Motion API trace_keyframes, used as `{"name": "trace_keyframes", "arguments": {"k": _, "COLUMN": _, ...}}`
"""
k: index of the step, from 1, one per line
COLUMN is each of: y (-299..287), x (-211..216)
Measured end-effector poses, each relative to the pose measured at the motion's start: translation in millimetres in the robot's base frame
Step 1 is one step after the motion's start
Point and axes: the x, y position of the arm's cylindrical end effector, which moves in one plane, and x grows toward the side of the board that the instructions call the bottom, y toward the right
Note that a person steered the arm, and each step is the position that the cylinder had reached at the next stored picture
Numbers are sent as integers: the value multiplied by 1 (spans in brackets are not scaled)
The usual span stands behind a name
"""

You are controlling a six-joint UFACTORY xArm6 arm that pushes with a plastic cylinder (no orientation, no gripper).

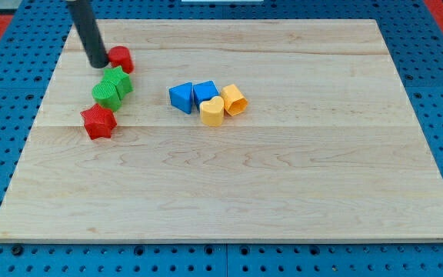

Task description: Place the green star on top of blue cube

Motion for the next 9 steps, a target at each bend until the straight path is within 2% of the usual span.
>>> {"name": "trace_keyframes", "arguments": {"k": 3, "y": -11, "x": -36}}
{"name": "trace_keyframes", "arguments": {"k": 6, "y": -11, "x": -52}}
{"name": "trace_keyframes", "arguments": {"k": 8, "y": -10, "x": -22}}
{"name": "trace_keyframes", "arguments": {"k": 9, "y": -26, "x": 17}}
